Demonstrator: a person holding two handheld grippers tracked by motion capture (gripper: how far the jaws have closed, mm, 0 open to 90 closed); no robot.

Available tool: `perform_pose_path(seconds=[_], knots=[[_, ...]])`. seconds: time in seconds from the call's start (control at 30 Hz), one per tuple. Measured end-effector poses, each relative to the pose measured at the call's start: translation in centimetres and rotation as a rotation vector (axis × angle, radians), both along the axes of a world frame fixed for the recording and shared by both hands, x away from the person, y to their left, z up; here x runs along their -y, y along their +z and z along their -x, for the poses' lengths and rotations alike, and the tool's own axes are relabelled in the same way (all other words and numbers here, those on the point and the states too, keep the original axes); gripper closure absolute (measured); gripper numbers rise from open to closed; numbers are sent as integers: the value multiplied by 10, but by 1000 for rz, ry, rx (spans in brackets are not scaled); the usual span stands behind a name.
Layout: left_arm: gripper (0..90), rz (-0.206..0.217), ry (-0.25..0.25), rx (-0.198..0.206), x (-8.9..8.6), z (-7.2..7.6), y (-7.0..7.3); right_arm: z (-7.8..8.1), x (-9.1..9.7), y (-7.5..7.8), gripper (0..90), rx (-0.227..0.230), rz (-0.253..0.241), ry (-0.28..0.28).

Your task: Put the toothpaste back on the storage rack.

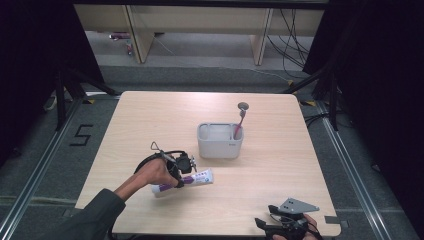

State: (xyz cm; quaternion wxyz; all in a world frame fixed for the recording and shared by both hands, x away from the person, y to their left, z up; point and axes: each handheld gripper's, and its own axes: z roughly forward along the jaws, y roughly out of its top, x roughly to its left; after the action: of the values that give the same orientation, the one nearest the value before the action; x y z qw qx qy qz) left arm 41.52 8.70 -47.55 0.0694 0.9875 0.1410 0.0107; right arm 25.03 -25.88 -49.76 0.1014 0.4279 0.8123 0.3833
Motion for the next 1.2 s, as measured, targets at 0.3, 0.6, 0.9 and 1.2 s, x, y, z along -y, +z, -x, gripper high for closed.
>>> perform_pose_path(seconds=[0.3,0.6,0.9,1.2], knots=[[774,29,21,11,-7,-3,10,1,-1,0,321,-20,-8,-6],[774,97,42,33,-14,-6,30,0,0,0,321,-8,-6,3],[774,243,92,88,-24,-7,54,0,0,-1,321,-6,-2,3],[774,462,144,145,-27,-1,74,-1,0,-1,321,-8,-7,1]])
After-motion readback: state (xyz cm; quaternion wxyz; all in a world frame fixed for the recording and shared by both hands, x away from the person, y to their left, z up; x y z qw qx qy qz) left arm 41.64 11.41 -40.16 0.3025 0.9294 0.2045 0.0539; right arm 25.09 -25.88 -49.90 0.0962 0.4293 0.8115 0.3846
